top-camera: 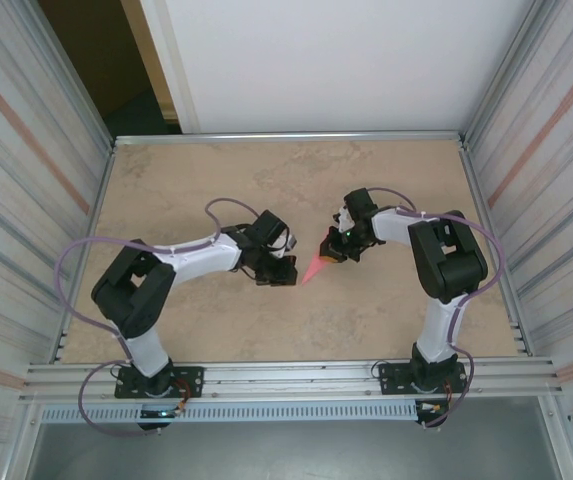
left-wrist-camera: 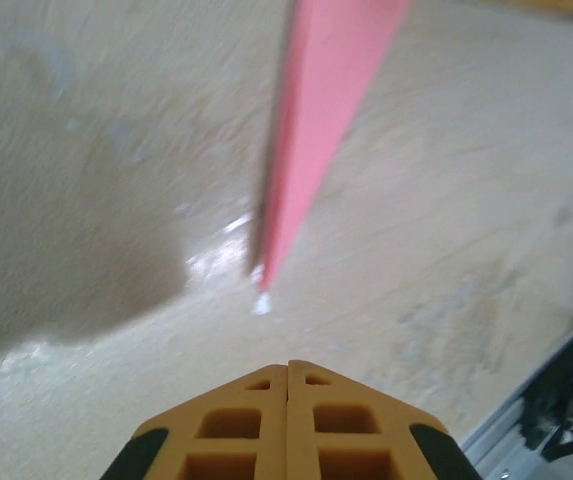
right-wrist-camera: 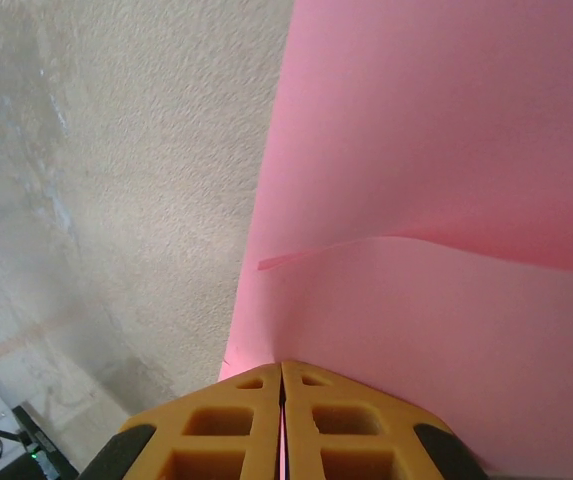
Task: Fold a paper plane with a square sheet of paper (pick it up from the middle)
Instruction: Fold the wing for the fifth time at the center of the table.
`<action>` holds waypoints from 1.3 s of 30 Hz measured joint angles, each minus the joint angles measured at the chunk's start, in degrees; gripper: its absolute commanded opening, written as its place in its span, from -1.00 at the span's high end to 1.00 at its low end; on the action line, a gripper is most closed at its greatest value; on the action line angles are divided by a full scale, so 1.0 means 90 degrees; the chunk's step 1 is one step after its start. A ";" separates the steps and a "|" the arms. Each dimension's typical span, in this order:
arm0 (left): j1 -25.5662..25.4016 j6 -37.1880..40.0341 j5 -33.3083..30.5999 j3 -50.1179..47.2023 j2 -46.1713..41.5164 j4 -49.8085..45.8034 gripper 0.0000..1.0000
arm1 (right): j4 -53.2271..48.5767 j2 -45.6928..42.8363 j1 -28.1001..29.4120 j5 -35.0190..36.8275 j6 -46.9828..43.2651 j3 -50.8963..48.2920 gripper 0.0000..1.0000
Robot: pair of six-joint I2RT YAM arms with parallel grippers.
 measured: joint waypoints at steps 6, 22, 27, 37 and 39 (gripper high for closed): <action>0.0000 -0.0287 0.0153 0.0491 0.0583 0.0690 0.91 | 0.0029 -0.0034 0.0391 0.0022 0.0211 -0.0017 0.80; 0.0000 -0.0442 0.0034 0.0675 0.1353 0.0707 0.95 | -0.0024 -0.0134 0.0342 0.0002 0.0321 -0.0015 0.79; 0.0000 -0.0469 0.0024 0.0651 0.1389 0.0714 0.96 | -0.0027 -0.0389 0.0153 0.0124 0.0085 -0.0015 0.84; 0.0002 -0.0471 0.0024 0.0651 0.1392 0.0712 0.96 | -0.0034 -0.0464 -0.0066 0.0338 -0.0262 -0.0034 0.83; 0.0002 -0.0471 0.0027 0.0651 0.1392 0.0712 0.96 | -0.0032 -0.0447 -0.0129 0.0374 -0.0284 -0.0034 0.83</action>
